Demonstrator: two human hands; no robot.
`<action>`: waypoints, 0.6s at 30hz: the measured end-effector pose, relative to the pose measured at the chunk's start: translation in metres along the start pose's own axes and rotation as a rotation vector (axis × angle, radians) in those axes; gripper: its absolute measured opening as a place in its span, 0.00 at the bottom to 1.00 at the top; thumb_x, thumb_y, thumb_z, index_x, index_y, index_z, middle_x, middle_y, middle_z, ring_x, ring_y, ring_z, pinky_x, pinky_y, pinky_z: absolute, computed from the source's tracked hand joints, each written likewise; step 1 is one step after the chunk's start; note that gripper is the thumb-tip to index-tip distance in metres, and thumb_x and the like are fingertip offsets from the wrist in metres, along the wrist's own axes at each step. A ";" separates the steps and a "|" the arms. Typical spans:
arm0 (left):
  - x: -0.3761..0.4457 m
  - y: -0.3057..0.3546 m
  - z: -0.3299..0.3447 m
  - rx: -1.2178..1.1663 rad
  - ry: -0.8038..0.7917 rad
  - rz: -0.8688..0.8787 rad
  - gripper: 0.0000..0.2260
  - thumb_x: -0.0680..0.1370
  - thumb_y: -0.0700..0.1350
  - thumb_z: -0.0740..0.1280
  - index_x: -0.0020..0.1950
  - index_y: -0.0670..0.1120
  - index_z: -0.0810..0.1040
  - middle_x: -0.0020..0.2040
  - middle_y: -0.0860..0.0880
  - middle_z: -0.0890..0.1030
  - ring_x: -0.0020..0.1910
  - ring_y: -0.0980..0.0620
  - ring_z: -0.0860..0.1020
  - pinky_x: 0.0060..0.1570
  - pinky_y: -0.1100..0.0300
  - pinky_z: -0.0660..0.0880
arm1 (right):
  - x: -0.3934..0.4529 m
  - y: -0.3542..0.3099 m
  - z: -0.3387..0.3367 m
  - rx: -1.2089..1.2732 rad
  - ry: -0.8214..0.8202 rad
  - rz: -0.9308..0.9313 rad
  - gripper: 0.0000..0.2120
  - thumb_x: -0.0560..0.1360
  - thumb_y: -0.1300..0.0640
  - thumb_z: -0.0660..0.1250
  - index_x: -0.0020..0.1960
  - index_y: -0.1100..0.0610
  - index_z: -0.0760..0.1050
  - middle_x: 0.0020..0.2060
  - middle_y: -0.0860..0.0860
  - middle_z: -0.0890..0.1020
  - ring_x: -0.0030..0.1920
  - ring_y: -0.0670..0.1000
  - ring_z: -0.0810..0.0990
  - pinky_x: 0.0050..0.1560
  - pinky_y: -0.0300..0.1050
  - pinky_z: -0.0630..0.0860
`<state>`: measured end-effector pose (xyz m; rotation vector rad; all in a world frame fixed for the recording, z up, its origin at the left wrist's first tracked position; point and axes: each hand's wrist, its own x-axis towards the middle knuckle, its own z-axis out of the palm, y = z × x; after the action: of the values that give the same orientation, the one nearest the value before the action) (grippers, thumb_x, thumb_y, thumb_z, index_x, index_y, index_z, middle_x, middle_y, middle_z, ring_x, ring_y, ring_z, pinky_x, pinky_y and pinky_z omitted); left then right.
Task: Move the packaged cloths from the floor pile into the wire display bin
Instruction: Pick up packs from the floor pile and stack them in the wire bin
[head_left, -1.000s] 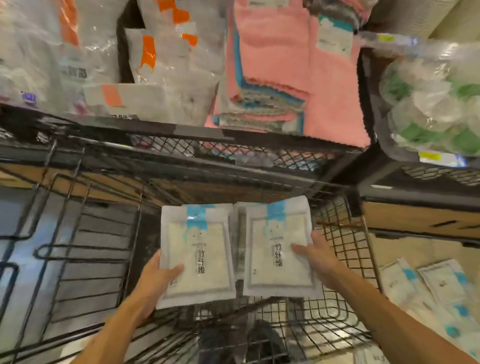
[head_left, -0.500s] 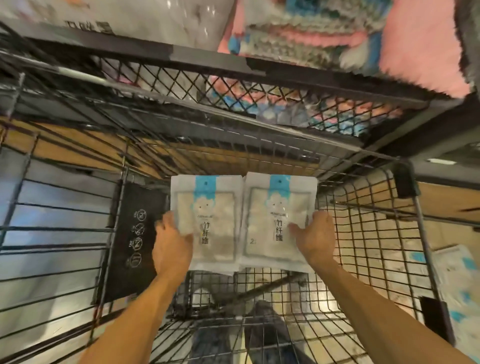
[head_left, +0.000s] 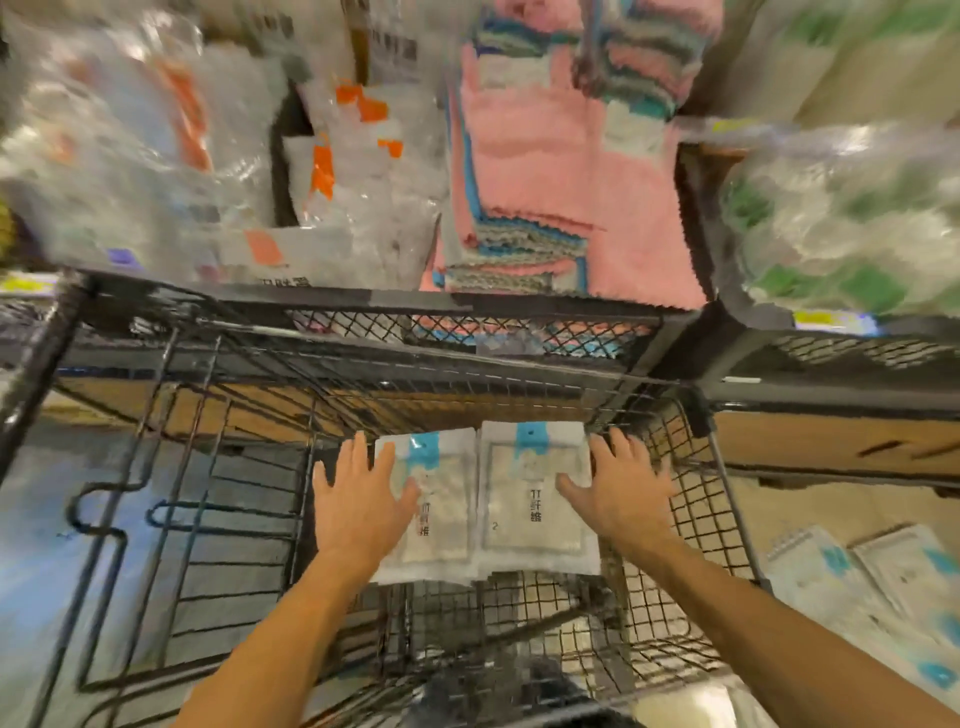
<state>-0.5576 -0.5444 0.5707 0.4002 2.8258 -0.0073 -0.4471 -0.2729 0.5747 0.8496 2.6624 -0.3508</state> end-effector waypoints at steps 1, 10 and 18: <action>-0.007 0.004 -0.020 -0.009 0.026 0.003 0.30 0.82 0.64 0.55 0.82 0.53 0.59 0.84 0.43 0.54 0.82 0.44 0.53 0.79 0.38 0.51 | -0.008 0.000 -0.017 0.010 0.009 -0.009 0.38 0.77 0.29 0.58 0.81 0.46 0.58 0.82 0.51 0.58 0.82 0.56 0.54 0.78 0.70 0.50; -0.083 0.035 -0.156 -0.116 0.171 0.051 0.31 0.83 0.64 0.55 0.83 0.56 0.55 0.84 0.46 0.52 0.83 0.46 0.50 0.80 0.40 0.50 | -0.100 0.014 -0.123 0.097 0.140 -0.051 0.37 0.78 0.30 0.59 0.81 0.46 0.59 0.82 0.50 0.60 0.82 0.56 0.57 0.78 0.70 0.51; -0.126 0.070 -0.200 -0.099 0.185 0.288 0.31 0.82 0.65 0.55 0.83 0.56 0.55 0.83 0.47 0.55 0.82 0.46 0.53 0.79 0.40 0.50 | -0.205 0.053 -0.160 0.229 0.287 0.149 0.36 0.75 0.30 0.61 0.78 0.46 0.64 0.77 0.48 0.69 0.75 0.57 0.68 0.74 0.67 0.63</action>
<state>-0.4785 -0.5024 0.8004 0.8186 2.9031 0.2391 -0.2947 -0.2845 0.7912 1.2460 2.8312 -0.5406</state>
